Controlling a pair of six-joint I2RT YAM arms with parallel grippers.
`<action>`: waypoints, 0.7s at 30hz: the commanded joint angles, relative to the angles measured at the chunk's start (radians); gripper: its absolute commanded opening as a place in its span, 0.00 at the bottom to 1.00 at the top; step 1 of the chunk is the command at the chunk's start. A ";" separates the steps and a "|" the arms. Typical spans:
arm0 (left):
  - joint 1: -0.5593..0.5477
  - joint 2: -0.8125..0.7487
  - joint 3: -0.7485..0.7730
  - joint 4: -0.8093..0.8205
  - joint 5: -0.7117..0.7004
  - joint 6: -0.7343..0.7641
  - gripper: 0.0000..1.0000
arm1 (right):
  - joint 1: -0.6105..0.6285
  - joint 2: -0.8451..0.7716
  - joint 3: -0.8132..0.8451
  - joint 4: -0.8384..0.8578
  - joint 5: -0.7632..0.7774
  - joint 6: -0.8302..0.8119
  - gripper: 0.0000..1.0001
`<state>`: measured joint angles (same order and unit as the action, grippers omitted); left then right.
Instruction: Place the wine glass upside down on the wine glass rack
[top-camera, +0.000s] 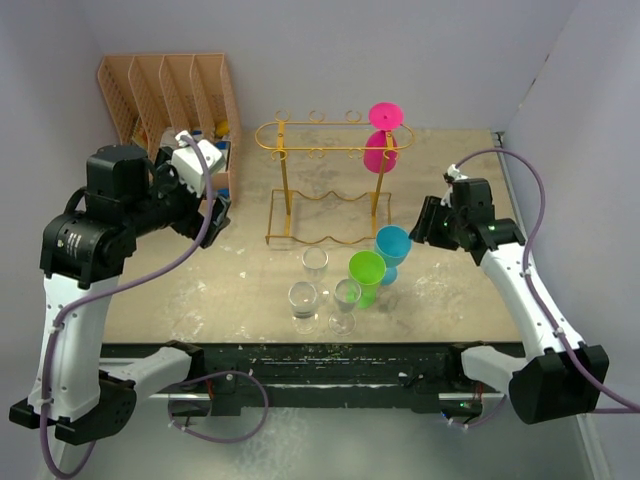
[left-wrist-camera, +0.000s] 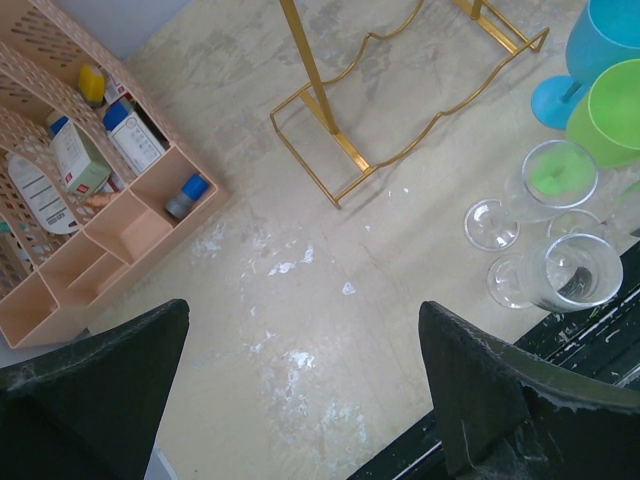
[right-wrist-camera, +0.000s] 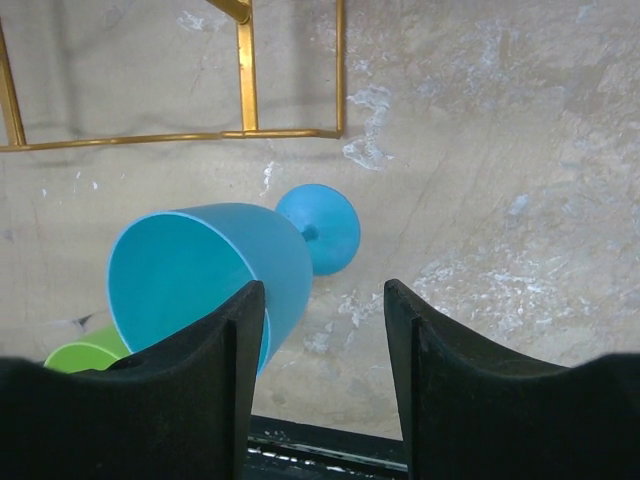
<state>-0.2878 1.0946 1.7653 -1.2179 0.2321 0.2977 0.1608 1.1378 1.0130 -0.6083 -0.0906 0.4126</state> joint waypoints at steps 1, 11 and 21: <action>0.007 -0.035 -0.020 0.046 -0.017 -0.011 0.99 | 0.033 -0.007 0.019 -0.005 0.026 0.022 0.53; 0.006 -0.062 -0.053 0.055 -0.013 -0.015 0.99 | 0.069 -0.038 0.073 -0.051 -0.001 0.032 0.46; 0.006 -0.076 -0.072 0.061 -0.019 -0.014 0.99 | 0.130 0.000 0.060 -0.050 0.009 0.034 0.39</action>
<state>-0.2878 1.0283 1.7012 -1.2068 0.2222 0.2977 0.2653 1.1213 1.0454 -0.6540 -0.0895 0.4366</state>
